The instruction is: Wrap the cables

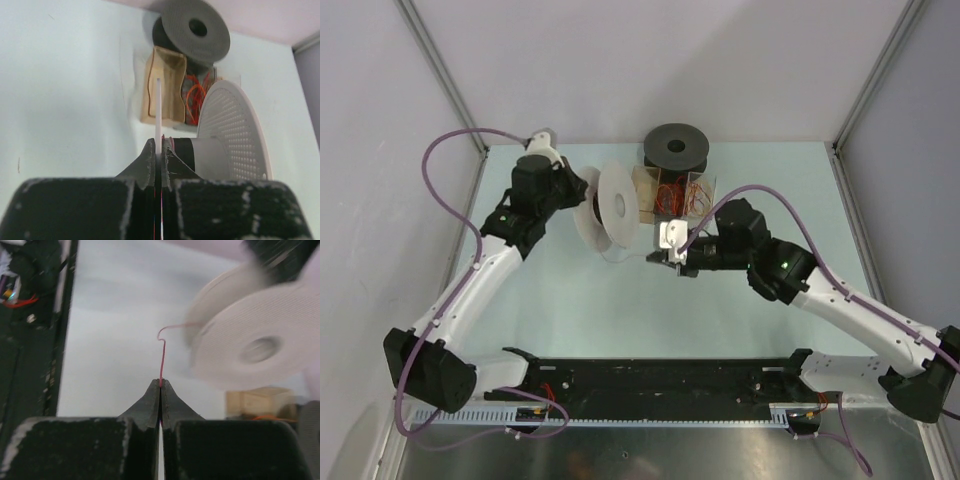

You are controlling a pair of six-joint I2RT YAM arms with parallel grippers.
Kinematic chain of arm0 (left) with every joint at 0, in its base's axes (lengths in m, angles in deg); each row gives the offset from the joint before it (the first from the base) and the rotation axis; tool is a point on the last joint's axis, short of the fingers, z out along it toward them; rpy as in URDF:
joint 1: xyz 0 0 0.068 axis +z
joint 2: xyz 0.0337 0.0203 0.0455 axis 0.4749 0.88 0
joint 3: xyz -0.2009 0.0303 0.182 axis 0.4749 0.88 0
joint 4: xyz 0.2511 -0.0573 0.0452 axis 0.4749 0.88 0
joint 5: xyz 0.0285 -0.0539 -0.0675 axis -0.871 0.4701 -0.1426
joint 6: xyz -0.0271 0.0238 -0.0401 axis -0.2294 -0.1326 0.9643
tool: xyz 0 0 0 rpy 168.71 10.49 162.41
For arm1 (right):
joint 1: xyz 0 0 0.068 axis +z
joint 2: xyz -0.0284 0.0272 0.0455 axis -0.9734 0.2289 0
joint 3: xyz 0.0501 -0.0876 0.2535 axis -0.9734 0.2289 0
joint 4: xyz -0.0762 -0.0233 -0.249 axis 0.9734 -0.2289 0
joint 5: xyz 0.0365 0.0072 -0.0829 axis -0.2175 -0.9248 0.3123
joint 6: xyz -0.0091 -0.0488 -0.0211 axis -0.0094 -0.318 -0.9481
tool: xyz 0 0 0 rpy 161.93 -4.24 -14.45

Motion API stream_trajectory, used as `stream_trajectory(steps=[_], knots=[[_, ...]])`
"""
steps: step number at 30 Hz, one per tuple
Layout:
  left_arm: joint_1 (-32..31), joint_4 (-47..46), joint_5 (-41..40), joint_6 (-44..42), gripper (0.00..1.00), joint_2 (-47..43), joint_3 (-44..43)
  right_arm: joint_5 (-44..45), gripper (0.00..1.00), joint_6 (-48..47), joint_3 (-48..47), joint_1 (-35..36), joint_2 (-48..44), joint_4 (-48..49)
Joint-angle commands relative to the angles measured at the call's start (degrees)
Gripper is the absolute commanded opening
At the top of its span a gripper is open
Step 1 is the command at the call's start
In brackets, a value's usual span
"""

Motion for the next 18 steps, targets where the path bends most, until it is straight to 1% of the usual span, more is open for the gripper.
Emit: stream_trajectory(steps=[1,5,10,15,18], knots=[[-3.44,-3.65,1.77,-6.00,0.00,-3.02,3.03,6.42,0.00,-2.28,-6.89,0.21,1.20,6.16],[-4.70,-5.11,10.23,-11.14,0.00,-5.94,7.29,7.85,0.00,-2.86,-10.89,-2.37,4.51,11.60],[-5.28,-5.44,19.07,-15.65,0.00,-9.09,10.67,6.78,0.00,1.03,-14.99,-8.10,8.76,17.80],[-5.75,-5.42,28.41,-18.96,0.00,-12.29,12.41,5.08,0.00,2.82,-16.50,-12.85,12.31,21.73],[-5.28,-5.43,33.18,-18.40,0.00,-13.93,12.48,3.65,0.00,4.48,-16.60,-16.21,13.98,22.08]])
